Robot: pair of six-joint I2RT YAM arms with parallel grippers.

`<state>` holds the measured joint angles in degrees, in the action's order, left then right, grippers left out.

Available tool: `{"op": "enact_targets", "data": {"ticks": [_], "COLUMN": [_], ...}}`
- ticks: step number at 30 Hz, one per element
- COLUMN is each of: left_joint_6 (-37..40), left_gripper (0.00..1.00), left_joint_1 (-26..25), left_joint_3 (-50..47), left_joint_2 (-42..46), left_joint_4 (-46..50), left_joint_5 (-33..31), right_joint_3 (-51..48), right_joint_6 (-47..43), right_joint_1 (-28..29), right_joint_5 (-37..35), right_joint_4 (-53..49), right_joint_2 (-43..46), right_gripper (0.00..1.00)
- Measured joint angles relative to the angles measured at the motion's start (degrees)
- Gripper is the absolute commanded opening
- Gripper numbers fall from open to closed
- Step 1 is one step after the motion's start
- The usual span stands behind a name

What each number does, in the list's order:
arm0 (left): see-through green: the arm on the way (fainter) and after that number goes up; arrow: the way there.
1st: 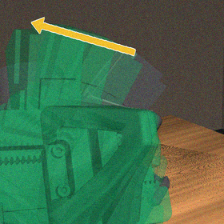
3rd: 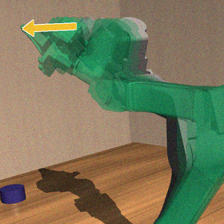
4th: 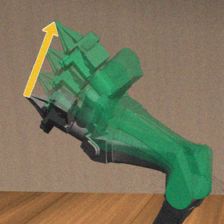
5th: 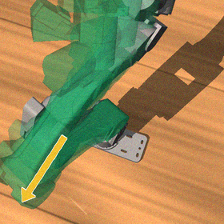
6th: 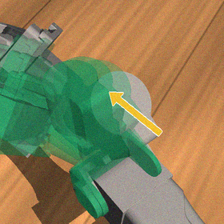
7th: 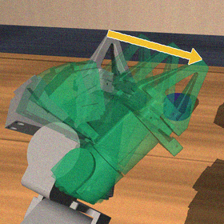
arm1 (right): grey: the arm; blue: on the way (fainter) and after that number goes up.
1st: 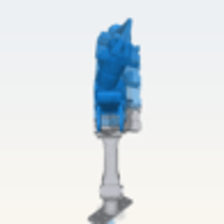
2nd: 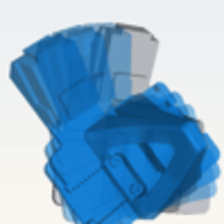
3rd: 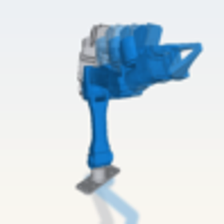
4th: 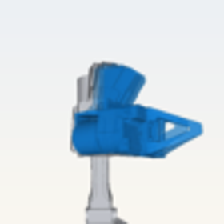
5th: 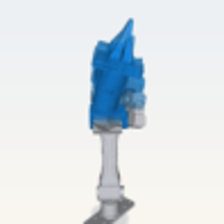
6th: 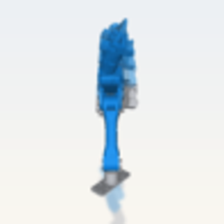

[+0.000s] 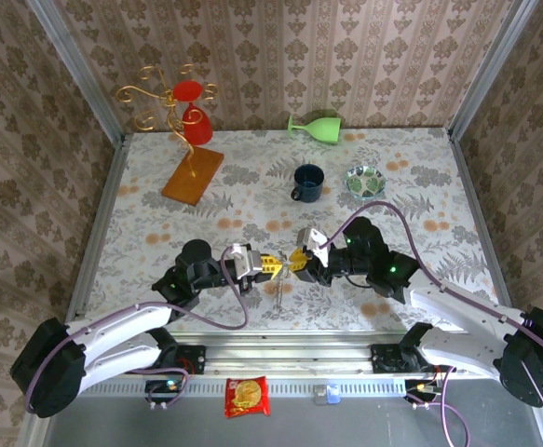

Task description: Put the keys on the keyring

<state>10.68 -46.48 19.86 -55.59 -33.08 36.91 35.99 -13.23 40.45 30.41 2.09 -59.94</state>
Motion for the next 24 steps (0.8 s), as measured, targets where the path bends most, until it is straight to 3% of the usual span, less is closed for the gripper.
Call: {"op": "enact_targets", "data": {"ticks": [13,16,21,24], "left_joint_6": [0.00,-0.04,-0.46,-0.63], "left_gripper": [0.00,0.00,0.00,0.00], "left_joint_1": [0.00,0.00,-0.09,-0.17], "left_joint_3": [0.00,0.00,0.00,-0.02], "left_joint_2": [0.20,-0.04,-0.33,-0.33], "left_joint_4": [-0.04,-0.63,-1.60,-2.21], "left_joint_5": [0.00,-0.02,-0.04,-0.04], "right_joint_3": [0.11,0.81,0.94,0.17], "right_joint_6": [0.39,0.57,1.09,1.18], "right_joint_1": [0.00,0.00,0.00,-0.02], "right_joint_5": [2.12,3.17,3.39,2.93], "right_joint_4": [-0.52,-0.20,0.98,1.79], "right_joint_2": [-1.84,-3.80,-4.44,-2.67], "right_gripper": [0.00,0.03,0.24,0.30]}}
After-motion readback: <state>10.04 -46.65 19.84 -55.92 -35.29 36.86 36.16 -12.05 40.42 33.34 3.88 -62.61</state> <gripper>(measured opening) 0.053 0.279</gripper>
